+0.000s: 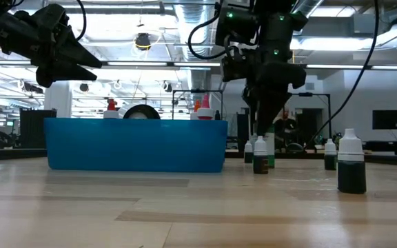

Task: Pick & Place food coloring
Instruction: Put the large green food coloring bottle into the bin

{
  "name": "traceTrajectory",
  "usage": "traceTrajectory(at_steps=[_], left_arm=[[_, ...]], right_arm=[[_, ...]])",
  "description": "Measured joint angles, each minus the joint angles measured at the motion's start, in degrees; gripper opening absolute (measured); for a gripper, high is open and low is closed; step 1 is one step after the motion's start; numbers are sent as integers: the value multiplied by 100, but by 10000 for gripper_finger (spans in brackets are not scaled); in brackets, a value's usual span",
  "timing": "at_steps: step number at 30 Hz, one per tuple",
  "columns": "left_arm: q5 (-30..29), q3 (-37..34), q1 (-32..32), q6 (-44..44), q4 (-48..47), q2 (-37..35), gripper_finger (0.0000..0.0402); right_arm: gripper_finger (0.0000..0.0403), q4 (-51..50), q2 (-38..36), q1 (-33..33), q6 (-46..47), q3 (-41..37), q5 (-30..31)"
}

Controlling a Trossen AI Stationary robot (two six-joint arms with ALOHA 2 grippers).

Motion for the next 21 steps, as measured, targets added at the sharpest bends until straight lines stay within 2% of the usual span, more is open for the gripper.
traceTrajectory(at_steps=[4, 10, 16, 21], left_arm=[[2, 0, 0, -6, 2, 2, 220], [2, 0, 0, -12, 1, 0, 220], [2, 0, 0, -12, 0, 0, 220], [2, 0, 0, -12, 0, 0, 220]], right_arm=[[238, 1, 0, -11, 2, 0, 0], [243, -200, 0, -11, 2, 0, 4], [229, -262, 0, -11, 29, 0, 9], [201, -257, 0, -11, 151, 0, 15]])
